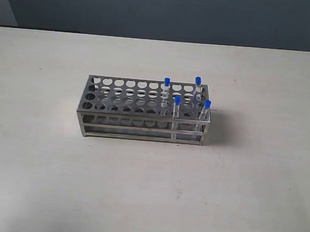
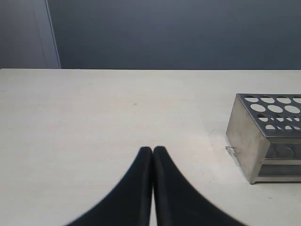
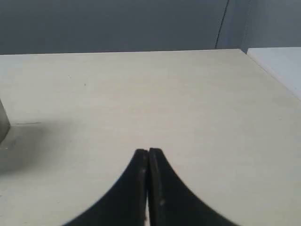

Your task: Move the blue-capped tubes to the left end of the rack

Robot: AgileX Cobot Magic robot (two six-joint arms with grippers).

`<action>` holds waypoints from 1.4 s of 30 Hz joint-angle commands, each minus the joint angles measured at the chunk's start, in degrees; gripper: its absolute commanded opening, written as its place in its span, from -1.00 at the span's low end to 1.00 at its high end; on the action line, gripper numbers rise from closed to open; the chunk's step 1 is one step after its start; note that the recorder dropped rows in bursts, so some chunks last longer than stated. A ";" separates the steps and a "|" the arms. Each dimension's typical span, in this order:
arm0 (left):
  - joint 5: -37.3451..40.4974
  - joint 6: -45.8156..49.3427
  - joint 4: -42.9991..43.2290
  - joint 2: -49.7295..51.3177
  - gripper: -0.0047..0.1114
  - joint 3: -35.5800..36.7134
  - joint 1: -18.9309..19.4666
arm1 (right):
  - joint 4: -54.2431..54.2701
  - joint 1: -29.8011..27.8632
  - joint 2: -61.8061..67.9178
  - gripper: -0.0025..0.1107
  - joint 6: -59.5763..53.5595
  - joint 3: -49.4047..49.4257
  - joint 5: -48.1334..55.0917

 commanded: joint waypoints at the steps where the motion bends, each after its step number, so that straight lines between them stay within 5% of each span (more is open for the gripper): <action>1: -0.38 -0.03 -0.03 -0.20 -0.90 -0.18 -0.25 | -1.34 -0.33 -0.24 -0.96 -0.08 0.14 -1.79; 13: -0.28 -0.03 -0.21 -0.20 -0.90 -0.18 -0.25 | -4.36 -0.33 -0.24 -0.96 -0.08 0.14 -6.30; 23: -0.28 -0.03 -0.21 -0.20 -0.90 -0.18 -0.25 | 44.00 -0.33 -0.24 -0.96 -0.08 0.14 -26.94; 30: -0.28 -0.03 -0.21 -0.20 -0.90 -0.18 -0.25 | 45.16 -0.33 -0.24 -0.96 0.90 0.14 -30.36; 36: -0.28 -0.03 -0.21 -0.20 -0.90 -0.18 -0.25 | 45.16 -0.33 -0.24 -0.96 14.46 0.14 -30.56; 42: -0.28 -0.03 -0.21 -0.20 -0.90 -0.18 -0.25 | 45.16 -0.33 -0.24 -0.96 27.57 0.14 -44.31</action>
